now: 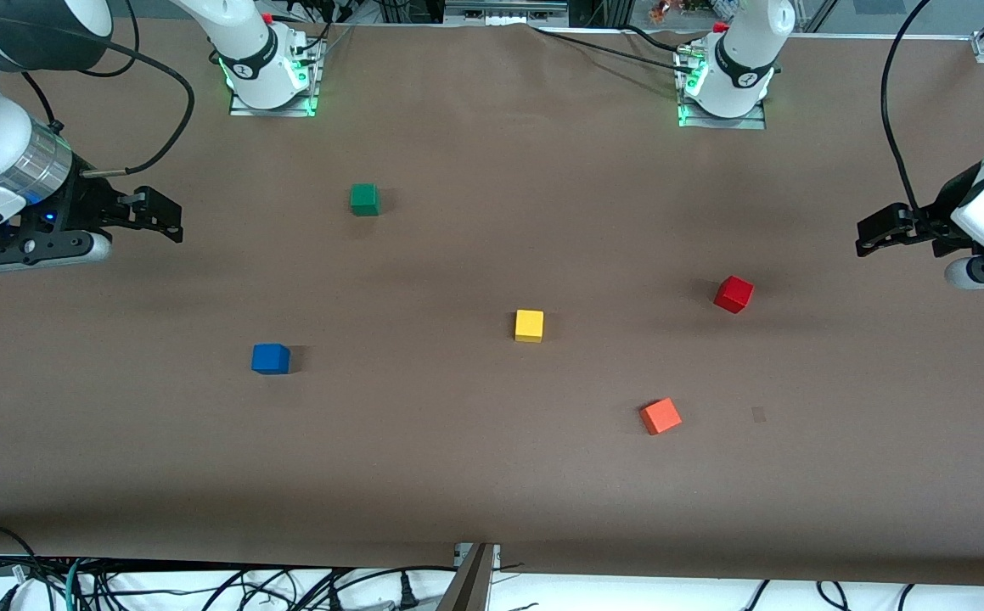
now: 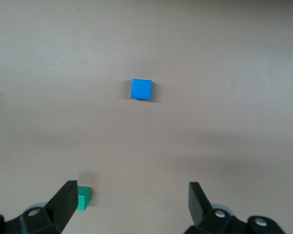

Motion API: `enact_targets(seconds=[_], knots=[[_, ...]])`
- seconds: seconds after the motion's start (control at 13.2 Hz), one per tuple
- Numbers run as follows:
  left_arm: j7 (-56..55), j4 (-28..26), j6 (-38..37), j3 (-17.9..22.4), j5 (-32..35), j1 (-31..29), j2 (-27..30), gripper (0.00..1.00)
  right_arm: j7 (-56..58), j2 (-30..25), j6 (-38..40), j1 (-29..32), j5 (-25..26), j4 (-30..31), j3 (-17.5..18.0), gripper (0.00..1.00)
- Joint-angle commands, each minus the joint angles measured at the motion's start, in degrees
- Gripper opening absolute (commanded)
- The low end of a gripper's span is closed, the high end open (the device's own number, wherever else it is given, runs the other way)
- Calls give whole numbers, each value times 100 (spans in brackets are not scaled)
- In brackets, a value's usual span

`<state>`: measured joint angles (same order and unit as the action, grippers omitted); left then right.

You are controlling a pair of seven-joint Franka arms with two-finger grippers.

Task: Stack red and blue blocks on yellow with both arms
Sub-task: 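Move the left gripper over the red cube and lower it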

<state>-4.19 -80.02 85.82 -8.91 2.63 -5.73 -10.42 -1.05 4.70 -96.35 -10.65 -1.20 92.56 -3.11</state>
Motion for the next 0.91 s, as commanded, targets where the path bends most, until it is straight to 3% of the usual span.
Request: enact_targets(seconds=[0.0, 0.23, 0.6, 0.83], knots=[[32, 91, -4, 3, 1, -16, -30, 100, 79, -92, -51, 89, 67, 78, 91, 100], [32, 91, -4, 12, -8, -59, -65, 100, 88, -92, -51, 89, 67, 78, 82, 100], [67, 214, 58, -5, 19, -7, -670, 100, 79, -92, -51, 89, 67, 78, 91, 100], [286, -91, 767, -58, 19, 151, -1233, 100, 88, -84, -60, 89, 67, 70, 82, 100]])
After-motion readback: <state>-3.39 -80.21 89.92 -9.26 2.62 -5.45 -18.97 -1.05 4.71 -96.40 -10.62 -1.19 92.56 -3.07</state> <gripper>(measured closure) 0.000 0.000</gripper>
